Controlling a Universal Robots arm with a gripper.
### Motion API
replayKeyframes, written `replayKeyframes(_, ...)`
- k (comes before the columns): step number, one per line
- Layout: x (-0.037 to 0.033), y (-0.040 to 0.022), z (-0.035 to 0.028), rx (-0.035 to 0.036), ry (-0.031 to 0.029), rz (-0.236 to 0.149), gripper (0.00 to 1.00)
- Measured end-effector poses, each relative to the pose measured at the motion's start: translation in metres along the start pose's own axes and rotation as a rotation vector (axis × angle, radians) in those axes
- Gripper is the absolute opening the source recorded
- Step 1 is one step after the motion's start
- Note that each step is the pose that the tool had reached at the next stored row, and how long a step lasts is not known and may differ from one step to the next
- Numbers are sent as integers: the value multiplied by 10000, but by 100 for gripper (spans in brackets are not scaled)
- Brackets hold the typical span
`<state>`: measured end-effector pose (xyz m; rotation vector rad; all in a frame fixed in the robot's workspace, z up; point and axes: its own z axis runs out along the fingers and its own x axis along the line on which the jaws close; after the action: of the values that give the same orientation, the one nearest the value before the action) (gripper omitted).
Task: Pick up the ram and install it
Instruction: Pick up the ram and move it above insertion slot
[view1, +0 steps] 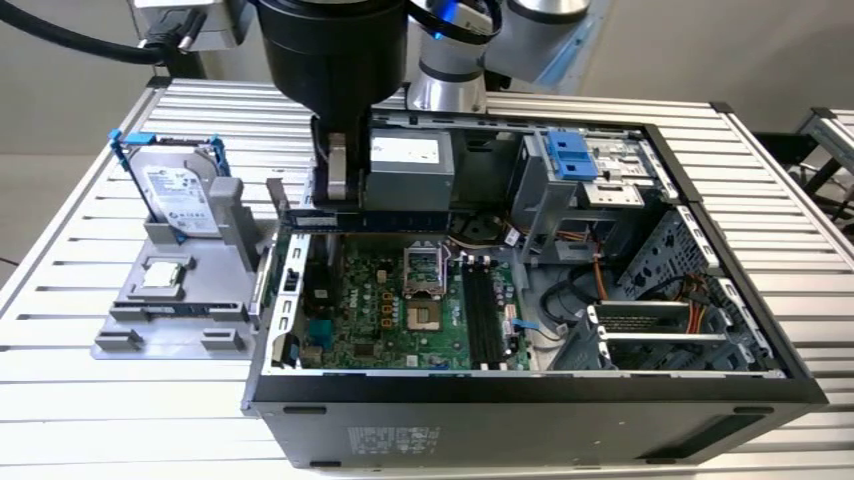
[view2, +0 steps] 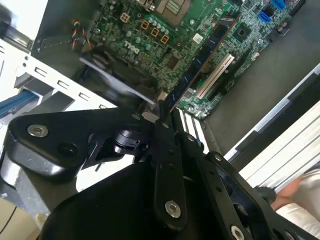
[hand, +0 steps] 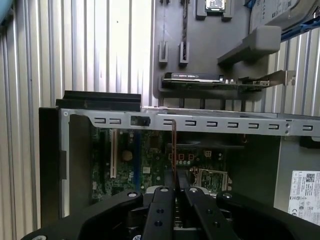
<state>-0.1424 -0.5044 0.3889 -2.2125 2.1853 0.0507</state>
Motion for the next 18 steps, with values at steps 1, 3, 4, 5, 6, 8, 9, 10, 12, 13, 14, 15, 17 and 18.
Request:
replayKeyframes(1, 0, -20, -1, -1, 1, 0, 0)
replayKeyframes(3, 1, -61, -1, -2, 1, 1, 0)
replayKeyframes(4, 1, -82, -1, -3, 0, 1, 0)
replayKeyframes(5, 1, -102, -1, -3, 1, 1, 0)
replayKeyframes(6, 1, -122, -1, -3, 0, 1, 0)
replayKeyframes(8, 2, -160, -2, -4, 0, 1, 0)
replayKeyframes(9, 2, -179, -2, -4, -1, 1, 0)
replayKeyframes(10, 2, -198, -2, -5, 1, 1, 0)
replayKeyframes(12, 3, -234, -3, -5, 0, 1, 0)
replayKeyframes(13, 3, -253, -3, -6, 0, 1, 0)
replayKeyframes(14, 3, -271, -3, -6, 0, 2, 0)
replayKeyframes(15, 4, -289, -3, -6, 0, 2, 0)
replayKeyframes(17, 4, -324, -4, -6, 0, 2, 0)
replayKeyframes(18, 4, -342, -4, -7, 1, 2, 0)
